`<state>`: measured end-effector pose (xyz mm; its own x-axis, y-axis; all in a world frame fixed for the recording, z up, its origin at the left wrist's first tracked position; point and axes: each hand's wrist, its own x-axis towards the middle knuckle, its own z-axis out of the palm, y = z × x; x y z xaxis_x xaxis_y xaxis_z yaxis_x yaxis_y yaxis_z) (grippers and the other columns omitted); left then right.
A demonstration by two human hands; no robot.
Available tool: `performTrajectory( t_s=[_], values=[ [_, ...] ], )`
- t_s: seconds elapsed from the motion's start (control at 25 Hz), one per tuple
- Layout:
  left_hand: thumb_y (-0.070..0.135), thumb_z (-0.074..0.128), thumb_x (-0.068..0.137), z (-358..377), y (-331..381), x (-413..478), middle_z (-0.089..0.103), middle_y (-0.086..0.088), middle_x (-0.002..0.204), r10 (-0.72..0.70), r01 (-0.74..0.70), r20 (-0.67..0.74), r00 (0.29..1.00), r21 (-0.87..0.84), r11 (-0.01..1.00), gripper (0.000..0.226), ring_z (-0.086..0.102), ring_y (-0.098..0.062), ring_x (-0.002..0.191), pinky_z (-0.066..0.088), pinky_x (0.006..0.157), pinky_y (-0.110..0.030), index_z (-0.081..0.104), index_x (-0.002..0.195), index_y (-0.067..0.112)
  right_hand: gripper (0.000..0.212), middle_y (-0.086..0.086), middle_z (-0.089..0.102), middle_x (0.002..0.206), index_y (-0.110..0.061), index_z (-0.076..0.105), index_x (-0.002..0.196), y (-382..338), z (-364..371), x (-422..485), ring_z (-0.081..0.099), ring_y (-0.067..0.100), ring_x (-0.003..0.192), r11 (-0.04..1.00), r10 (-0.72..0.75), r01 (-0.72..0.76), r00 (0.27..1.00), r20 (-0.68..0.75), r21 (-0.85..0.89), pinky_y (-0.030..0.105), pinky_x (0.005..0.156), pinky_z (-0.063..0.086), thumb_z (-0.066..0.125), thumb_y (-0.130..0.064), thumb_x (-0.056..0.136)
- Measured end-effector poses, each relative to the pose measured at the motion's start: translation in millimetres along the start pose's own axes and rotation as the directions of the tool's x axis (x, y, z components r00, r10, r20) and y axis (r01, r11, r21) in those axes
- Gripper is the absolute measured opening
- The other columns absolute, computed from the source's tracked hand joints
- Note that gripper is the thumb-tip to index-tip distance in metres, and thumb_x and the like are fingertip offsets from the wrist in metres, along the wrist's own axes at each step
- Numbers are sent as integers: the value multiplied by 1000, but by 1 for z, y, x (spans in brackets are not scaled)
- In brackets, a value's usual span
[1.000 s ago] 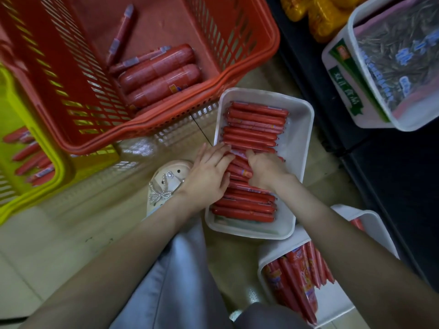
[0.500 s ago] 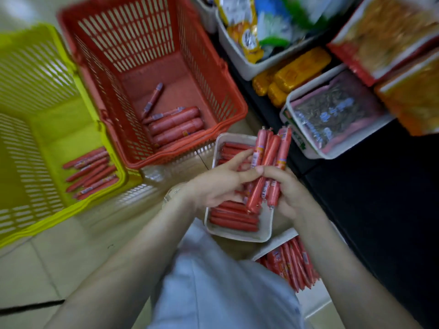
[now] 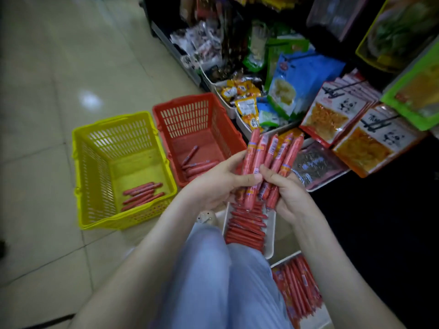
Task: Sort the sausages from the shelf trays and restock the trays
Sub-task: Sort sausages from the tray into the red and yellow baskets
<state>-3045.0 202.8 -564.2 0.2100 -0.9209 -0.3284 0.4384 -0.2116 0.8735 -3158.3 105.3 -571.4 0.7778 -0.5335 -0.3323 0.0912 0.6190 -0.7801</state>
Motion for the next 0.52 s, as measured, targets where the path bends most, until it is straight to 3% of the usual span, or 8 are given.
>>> performTrajectory(
  t_s=[0.12,0.28,0.52],
  values=[
    [0,58,90,-10,7,-38,68,-6,103,74,-77,-126,989,-24,997,44,69,-17,80,57,55,-30,50,130,16,25,17,72,85,1,64,101,8,35,-9,71,27,75,999,-5,6,999,33,-36,38,65,59,61,-2,76],
    [-5,58,88,-51,16,-74,66,-14,110,150,-147,-277,949,30,989,41,65,-24,95,57,82,-40,53,123,15,31,20,71,95,1,63,107,25,83,-1,69,32,85,994,47,-35,992,121,-100,51,85,54,61,1,75],
    [-9,57,87,-133,12,-100,68,-11,98,67,-123,-441,895,-99,987,46,68,-23,78,59,68,-36,55,122,20,27,23,69,97,6,59,112,63,137,50,70,32,83,954,235,-169,935,266,-249,43,69,59,52,8,87]
  ],
)
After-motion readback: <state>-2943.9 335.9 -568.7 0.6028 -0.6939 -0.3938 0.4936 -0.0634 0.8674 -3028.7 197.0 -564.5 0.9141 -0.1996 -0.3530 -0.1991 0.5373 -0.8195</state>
